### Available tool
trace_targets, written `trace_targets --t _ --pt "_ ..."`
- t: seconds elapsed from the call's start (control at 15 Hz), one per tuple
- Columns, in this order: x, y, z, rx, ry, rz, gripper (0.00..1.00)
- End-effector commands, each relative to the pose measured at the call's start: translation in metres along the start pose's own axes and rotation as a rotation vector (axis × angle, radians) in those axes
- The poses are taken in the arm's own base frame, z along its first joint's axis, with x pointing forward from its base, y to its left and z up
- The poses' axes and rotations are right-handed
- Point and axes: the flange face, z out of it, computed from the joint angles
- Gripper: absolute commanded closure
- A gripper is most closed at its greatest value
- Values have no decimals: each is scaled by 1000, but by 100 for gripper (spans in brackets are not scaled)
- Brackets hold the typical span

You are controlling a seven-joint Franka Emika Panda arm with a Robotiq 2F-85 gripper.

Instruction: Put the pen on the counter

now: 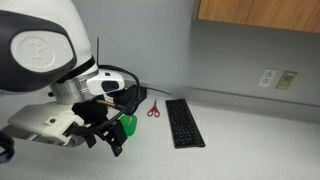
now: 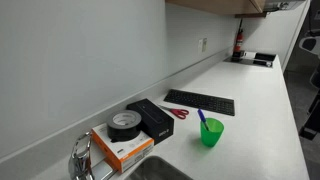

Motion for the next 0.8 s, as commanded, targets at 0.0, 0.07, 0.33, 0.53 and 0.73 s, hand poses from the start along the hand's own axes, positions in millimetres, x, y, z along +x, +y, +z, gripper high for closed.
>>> trace_targets --t 0.0,0.07,0.33,0.53,0.73 --pt "1 0 -1 0 -2 0 0" --pt "1 0 0 0 -3 -1 0" --pt "29 -1 -8 36 -48 -63 0" --pt "74 2 -8 64 -90 -93 0" --pt "124 3 -3 114 -102 -49 0"
